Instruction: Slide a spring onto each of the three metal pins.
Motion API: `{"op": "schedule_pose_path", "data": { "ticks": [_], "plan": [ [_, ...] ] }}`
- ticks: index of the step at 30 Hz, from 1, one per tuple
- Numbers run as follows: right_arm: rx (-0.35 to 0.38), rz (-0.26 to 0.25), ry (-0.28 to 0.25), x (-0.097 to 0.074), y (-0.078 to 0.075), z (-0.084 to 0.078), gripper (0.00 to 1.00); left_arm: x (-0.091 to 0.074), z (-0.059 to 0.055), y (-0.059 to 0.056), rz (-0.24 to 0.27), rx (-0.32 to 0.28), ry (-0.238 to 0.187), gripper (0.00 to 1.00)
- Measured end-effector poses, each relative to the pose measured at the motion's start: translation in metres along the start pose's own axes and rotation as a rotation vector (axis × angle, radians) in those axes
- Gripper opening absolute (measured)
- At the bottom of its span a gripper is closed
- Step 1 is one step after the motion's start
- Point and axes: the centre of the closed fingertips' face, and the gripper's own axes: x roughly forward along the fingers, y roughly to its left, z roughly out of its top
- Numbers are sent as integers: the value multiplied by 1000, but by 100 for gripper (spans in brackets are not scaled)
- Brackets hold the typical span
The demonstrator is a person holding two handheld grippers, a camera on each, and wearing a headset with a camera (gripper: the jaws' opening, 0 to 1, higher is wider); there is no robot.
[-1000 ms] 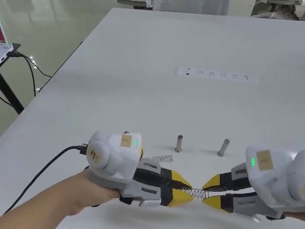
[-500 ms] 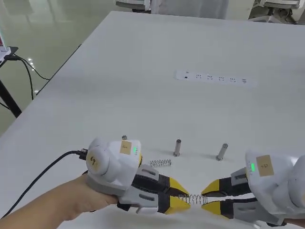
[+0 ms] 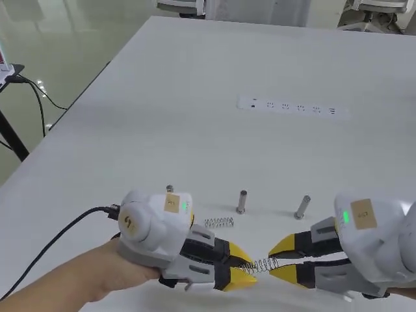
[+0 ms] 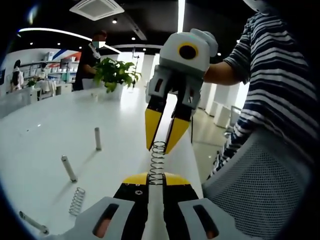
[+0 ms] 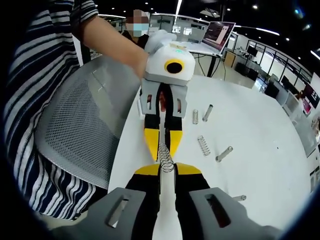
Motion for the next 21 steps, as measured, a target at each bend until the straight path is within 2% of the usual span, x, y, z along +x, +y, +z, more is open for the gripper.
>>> {"op": "schedule_pose_path", "data": {
  "ticks": [10, 16, 21],
  "plan": [
    [11, 1, -20, 0, 1, 6, 7, 2, -2, 0, 0, 1, 4, 2],
    [54, 7, -83, 1, 0, 21, 8, 3, -2, 0, 2, 3, 2, 2],
    [44, -3, -132, 3, -2, 33, 8, 3, 0, -1, 8, 9, -5, 2]
  ]
}}
